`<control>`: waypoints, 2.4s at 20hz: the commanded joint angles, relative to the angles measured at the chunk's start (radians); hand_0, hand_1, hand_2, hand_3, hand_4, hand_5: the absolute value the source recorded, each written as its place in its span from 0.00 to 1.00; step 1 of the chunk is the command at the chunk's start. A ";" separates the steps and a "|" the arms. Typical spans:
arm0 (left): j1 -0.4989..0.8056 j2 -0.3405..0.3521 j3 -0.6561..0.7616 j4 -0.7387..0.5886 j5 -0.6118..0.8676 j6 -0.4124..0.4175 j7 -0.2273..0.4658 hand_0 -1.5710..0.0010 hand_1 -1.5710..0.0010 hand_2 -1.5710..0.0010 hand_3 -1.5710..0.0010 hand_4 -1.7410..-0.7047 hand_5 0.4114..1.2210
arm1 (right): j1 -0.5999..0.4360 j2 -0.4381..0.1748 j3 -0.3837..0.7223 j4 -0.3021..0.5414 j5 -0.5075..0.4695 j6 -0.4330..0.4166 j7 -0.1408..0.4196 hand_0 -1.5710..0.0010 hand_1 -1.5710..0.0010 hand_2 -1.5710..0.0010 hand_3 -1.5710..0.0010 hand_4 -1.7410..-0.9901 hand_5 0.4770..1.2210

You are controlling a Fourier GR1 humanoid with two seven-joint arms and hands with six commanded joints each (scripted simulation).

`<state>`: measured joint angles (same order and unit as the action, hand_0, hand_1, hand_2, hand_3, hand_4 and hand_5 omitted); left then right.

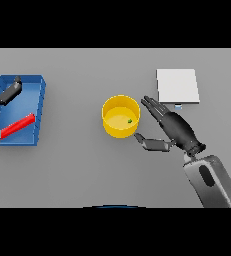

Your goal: Pick up the red beaker and tilt it to pour out 1 green nut into yellow bowl. Pick up the yellow bowl and place it on the metallic measuring scale.

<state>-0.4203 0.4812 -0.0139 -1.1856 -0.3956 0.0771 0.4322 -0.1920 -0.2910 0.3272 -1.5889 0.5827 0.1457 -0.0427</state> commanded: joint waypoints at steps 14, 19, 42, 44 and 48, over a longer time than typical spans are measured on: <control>0.006 0.017 0.004 -0.005 0.003 -0.015 0.025 1.00 1.00 1.00 1.00 0.96 0.36 | -0.397 -0.099 0.291 0.276 0.271 0.252 -0.126 1.00 1.00 1.00 1.00 0.70 0.33; 0.008 0.026 0.002 -0.004 -0.003 -0.013 0.001 1.00 1.00 1.00 1.00 0.97 0.35 | -0.466 -0.052 0.339 0.383 0.291 0.290 -0.138 1.00 1.00 1.00 1.00 0.66 0.34; 0.018 0.039 0.013 -0.010 0.003 -0.014 0.001 1.00 1.00 1.00 1.00 0.96 0.35 | -0.550 -0.001 0.375 0.525 0.262 0.432 -0.122 0.19 0.19 0.25 0.36 0.16 0.89; 0.021 0.039 0.008 -0.023 0.001 -0.018 -0.001 1.00 1.00 1.00 1.00 0.96 0.35 | -0.547 -0.006 0.381 0.518 0.257 0.424 -0.113 0.12 0.12 0.21 0.23 0.10 0.93; 0.007 0.042 0.012 0.008 0.002 -0.021 -0.005 1.00 1.00 1.00 1.00 0.97 0.34 | -0.541 -0.019 0.381 0.502 0.237 0.415 -0.109 0.05 0.05 0.18 0.12 0.04 0.97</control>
<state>-0.4133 0.5231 -0.0021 -1.1777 -0.3935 0.0563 0.4288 -0.7333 -0.3100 0.7075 -1.0866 0.8188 0.5590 -0.1511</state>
